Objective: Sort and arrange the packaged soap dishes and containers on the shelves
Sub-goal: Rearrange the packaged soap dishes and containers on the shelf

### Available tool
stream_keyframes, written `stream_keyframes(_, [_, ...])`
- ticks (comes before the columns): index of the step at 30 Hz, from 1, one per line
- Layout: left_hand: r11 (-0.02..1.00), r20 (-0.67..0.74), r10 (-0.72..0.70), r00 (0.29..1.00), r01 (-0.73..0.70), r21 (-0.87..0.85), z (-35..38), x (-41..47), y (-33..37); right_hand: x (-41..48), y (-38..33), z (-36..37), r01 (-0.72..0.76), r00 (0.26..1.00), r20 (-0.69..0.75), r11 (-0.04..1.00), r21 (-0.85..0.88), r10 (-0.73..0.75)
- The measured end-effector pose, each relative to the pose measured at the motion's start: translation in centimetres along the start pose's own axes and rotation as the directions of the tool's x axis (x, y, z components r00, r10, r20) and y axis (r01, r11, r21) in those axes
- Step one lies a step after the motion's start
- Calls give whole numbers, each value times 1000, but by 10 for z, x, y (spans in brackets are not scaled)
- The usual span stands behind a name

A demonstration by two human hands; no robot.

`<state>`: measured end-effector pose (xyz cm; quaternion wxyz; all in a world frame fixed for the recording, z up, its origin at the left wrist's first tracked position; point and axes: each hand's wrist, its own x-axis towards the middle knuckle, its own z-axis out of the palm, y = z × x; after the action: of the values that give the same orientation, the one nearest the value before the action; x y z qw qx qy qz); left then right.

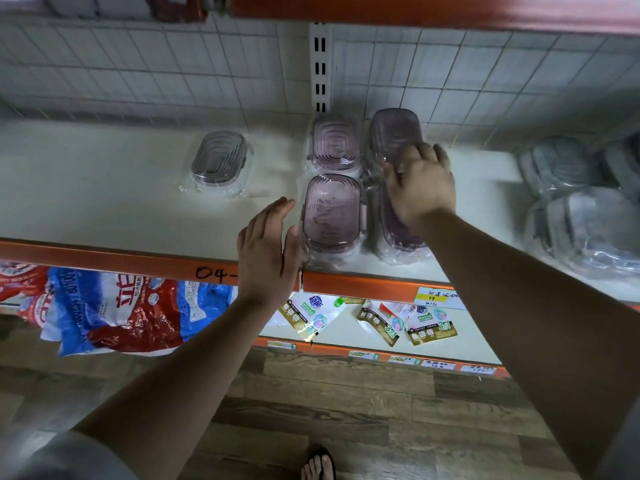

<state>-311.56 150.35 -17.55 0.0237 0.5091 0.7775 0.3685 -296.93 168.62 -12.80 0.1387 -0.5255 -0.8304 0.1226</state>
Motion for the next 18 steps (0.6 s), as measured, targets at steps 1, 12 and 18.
stream_keyframes(1, [1000,9,8,1000,-8,2,-3,-2,4,-7,2,-3,13,1000,-6,1000,1,-13])
stream_keyframes(12, [990,48,133,990,-134,35,-44,-45,82,-108,13,-61,83,995,63,994,-77,-78])
stream_keyframes(18, [971,57,230,971,-233,47,-84,-81,147,-174,13,-130,111,991,75,993,-50,-107])
